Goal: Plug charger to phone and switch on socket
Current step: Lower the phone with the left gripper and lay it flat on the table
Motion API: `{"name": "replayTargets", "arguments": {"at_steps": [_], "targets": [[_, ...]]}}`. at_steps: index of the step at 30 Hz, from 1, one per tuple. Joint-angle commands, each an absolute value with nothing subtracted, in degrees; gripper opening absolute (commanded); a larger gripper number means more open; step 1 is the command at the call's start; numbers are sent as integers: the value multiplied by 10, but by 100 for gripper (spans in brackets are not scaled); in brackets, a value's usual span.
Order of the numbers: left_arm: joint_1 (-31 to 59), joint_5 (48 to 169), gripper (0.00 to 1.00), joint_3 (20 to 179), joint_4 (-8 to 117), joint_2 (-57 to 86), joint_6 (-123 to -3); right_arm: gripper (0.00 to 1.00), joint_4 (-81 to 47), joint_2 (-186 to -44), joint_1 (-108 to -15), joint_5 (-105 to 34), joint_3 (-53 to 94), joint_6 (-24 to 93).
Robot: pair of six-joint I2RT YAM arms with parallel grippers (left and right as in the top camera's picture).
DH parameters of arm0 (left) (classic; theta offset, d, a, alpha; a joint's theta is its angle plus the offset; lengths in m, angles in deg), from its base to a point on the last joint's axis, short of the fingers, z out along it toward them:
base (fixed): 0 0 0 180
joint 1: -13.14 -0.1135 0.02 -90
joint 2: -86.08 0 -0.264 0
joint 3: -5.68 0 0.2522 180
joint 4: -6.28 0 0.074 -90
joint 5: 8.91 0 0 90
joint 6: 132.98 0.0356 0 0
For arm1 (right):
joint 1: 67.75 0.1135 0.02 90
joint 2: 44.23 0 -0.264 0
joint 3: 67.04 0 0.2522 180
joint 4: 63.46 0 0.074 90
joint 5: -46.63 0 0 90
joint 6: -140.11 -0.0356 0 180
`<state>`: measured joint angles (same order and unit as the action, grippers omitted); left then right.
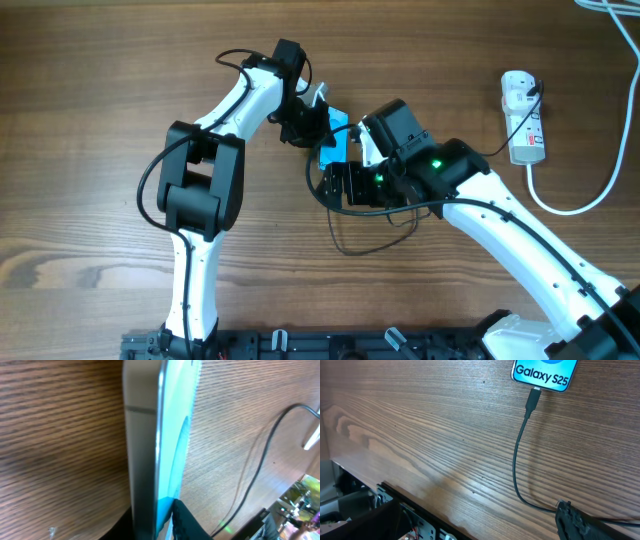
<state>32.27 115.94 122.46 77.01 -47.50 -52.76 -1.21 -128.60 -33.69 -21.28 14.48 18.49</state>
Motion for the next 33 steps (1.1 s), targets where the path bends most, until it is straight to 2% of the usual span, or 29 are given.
{"name": "replayTargets", "arguments": {"at_steps": [1, 8, 15, 19, 30, 31, 32, 33], "targets": [[325, 1120, 24, 1224, 777, -488, -529, 100, -10, -1293, -336, -203, 141, 184], [325, 1105, 33, 1224, 781, -488, -528, 100, -5, -1293, -336, -203, 141, 184], [325, 1094, 33, 1224, 787, -488, -528, 100, 6, -1293, -336, -203, 141, 184], [325, 1067, 47, 1224, 798, -488, -528, 99, 11, -1293, -336, -203, 141, 180], [321, 1039, 57, 1224, 829, -477, -529, 100, 28, -1293, -336, -224, 141, 179], [317, 1039, 61, 1225, 832, -467, -529, 99, 29, -1292, -337, -226, 141, 178], [313, 1036, 73, 1225, 833, -454, -530, 100, 31, -1292, -338, -228, 142, 179], [309, 1022, 91, 1225, 833, -441, -541, 100, 32, -1291, -340, -230, 143, 181]]}}
